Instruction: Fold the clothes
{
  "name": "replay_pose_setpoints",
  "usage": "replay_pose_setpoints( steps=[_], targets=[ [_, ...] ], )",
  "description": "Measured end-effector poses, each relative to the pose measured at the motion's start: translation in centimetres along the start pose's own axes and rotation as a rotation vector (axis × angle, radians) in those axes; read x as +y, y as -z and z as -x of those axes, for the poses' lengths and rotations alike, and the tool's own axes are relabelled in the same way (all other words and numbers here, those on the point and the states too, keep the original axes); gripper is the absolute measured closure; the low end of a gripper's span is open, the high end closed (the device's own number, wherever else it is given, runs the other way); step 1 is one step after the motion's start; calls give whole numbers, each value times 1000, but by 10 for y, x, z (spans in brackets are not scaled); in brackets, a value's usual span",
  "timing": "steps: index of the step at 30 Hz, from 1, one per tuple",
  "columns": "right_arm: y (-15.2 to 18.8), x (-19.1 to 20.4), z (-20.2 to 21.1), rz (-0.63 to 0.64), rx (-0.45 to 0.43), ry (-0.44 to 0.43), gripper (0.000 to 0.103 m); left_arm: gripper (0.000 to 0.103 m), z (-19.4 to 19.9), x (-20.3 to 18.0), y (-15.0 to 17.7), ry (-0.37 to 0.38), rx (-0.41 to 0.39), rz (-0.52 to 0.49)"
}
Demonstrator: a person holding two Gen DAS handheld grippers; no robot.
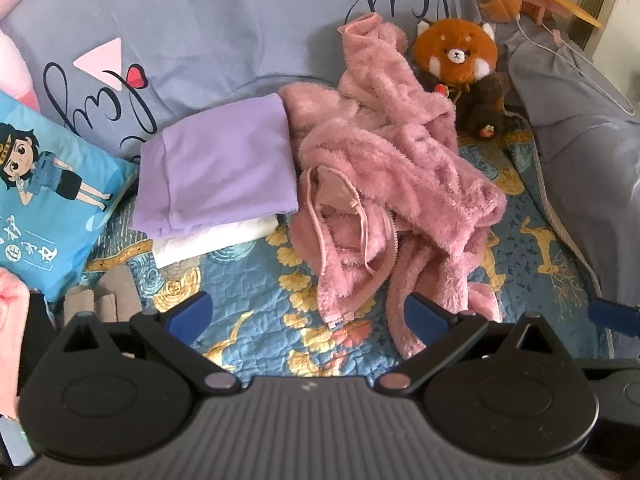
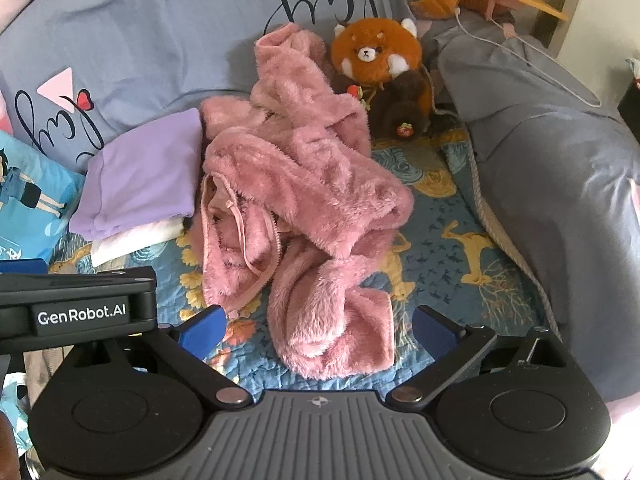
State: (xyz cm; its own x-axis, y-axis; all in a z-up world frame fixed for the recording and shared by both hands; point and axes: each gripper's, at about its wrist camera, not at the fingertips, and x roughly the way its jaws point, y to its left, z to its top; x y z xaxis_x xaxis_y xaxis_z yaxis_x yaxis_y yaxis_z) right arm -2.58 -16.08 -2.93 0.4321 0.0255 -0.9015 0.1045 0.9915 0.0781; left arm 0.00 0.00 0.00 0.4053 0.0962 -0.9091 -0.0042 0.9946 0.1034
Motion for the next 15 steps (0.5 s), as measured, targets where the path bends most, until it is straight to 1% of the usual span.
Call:
replay_pose_setpoints(
  steps=[3, 7, 15],
  targets=[
    [-2, 3, 2, -17, -1, -13, 3, 0, 0, 0, 1, -2, -3, 0],
    [-2, 2, -2, -10, 15, -11, 2, 0, 0, 1, 3, -4, -6, 1],
    [-1, 3, -2, -9, 14, -14, 2, 0, -2, 5, 3, 1, 0, 10]
  ],
)
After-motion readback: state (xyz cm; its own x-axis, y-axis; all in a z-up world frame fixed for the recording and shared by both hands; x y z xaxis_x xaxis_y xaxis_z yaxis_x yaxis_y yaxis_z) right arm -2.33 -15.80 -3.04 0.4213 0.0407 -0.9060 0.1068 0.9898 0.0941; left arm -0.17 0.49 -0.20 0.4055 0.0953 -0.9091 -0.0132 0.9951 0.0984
